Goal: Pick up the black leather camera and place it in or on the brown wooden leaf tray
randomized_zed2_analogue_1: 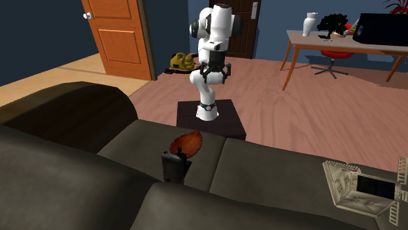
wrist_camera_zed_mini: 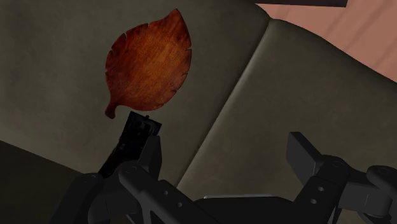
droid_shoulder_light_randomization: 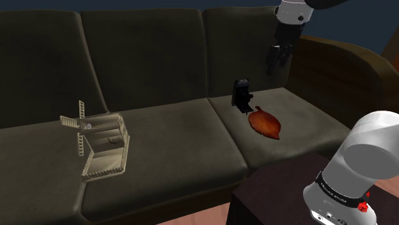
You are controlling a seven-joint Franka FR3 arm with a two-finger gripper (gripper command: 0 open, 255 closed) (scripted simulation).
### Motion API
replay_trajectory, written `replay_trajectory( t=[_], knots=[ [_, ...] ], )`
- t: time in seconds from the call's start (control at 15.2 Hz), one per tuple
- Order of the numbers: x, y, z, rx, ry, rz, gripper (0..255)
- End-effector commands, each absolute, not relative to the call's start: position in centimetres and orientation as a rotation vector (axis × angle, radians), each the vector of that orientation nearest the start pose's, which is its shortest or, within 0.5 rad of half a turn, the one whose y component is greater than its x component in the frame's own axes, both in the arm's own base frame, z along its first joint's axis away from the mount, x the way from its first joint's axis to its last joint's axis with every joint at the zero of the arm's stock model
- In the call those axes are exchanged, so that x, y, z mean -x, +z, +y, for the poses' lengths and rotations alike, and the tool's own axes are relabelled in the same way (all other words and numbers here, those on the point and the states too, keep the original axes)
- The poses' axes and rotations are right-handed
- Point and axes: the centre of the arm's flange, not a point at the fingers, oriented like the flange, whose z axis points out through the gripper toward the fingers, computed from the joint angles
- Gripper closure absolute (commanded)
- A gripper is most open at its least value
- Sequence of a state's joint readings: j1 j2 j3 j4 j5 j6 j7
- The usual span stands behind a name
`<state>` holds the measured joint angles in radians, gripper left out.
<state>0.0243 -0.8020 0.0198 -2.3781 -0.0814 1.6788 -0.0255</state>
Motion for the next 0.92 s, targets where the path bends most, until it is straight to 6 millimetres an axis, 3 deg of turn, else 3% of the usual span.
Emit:
replay_trajectory(
  t=[0.0, 0.86],
  knots=[
    [-31.3, 59.5, 0.8, 3.23, -0.167, -0.111, 0],
    [-42.9, 49.0, -7.7, 3.206, -0.077, 0.038, 0]
  ],
)
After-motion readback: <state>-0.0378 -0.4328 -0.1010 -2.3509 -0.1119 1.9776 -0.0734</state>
